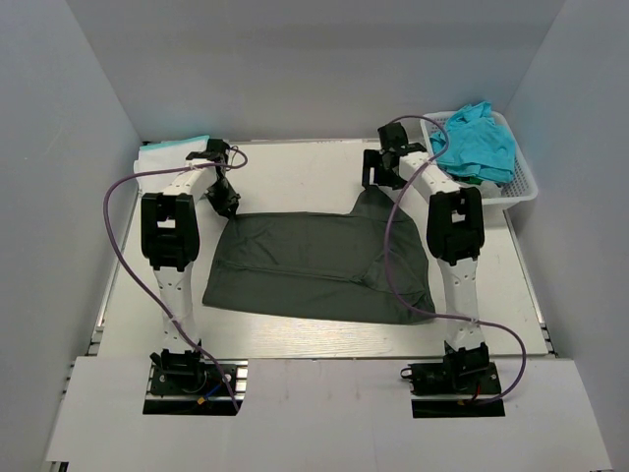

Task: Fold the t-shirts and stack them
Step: Grap the side of the flattened tshirt furthest away from the robot with both arms

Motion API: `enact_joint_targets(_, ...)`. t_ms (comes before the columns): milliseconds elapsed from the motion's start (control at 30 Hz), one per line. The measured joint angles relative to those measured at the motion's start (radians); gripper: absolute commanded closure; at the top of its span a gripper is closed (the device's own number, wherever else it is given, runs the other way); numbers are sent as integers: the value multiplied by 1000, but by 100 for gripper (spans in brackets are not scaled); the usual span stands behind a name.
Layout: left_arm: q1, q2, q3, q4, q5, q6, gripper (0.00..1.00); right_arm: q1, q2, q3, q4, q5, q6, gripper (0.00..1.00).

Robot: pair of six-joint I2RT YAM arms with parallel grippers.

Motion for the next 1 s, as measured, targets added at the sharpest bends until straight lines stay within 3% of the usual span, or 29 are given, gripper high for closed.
enact_joint_targets(100,0,0,0,6,13,5,82,0,45,27,28,4,-7,10)
enact_joint_targets(233,0,2,1,9,24,8,85,2,57,27,61,6,-25,14)
enact_joint_targets(333,3,2,2,8,34,11,86,4,61,27,77,-3,-49,49)
enact_joint_targets(367,4,2,2,8,37,13,86,7,62,27,79,-5,-56,74)
enact_joint_targets(433,5,3,2,6,40,14,86,9,63,25,83,-10,-67,96)
enact_joint_targets(467,5,3,2,6,40,14,86,11,63,21,87,-11,-68,100)
enact_joint_targets(767,3,2,11,-29,29,19,86,19,-52,-144,135,0,-69,100)
enact_joint_targets(1000,-14,-89,-88,-9,-18,55,85,27,-363,-393,217,-3,-68,100)
